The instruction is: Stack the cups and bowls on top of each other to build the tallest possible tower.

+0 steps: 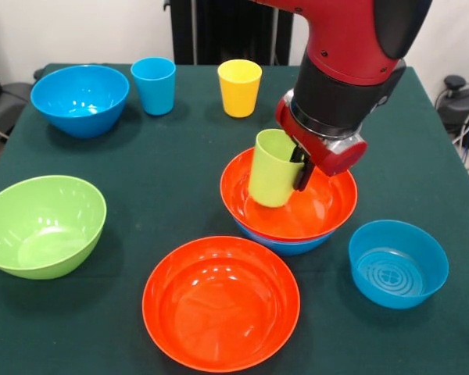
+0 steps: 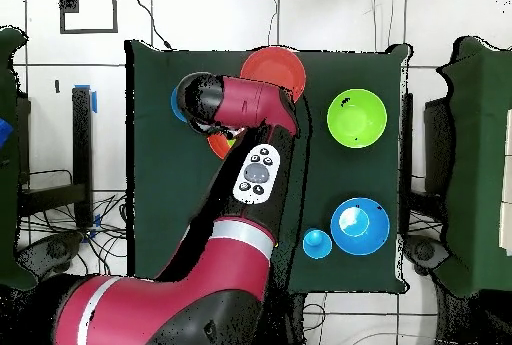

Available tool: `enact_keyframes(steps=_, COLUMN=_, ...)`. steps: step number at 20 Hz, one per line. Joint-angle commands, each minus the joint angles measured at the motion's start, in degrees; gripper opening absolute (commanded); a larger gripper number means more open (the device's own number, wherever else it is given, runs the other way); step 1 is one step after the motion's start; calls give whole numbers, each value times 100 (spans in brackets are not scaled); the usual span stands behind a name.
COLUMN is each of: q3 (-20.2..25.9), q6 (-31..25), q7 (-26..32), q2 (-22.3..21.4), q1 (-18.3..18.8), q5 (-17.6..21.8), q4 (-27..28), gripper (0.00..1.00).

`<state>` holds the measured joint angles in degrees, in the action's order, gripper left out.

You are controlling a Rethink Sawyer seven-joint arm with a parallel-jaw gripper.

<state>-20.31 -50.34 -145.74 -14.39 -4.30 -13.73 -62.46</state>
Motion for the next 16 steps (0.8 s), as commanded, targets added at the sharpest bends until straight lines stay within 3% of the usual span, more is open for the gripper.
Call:
enact_keyframes(steps=1, q3=771, q6=443, q7=-98, q2=-6, q1=-71, q5=85, q4=-471, gripper=0)
enact_keyframes(steps=10, q3=825, q6=635, q7=-101, q2=126, q1=-17, q5=96, q4=-370, gripper=0)
enact_keyframes(steps=16, q3=1074, q6=659, q7=-5, q2=-9, q1=72, q5=-62, q4=-504, gripper=0)
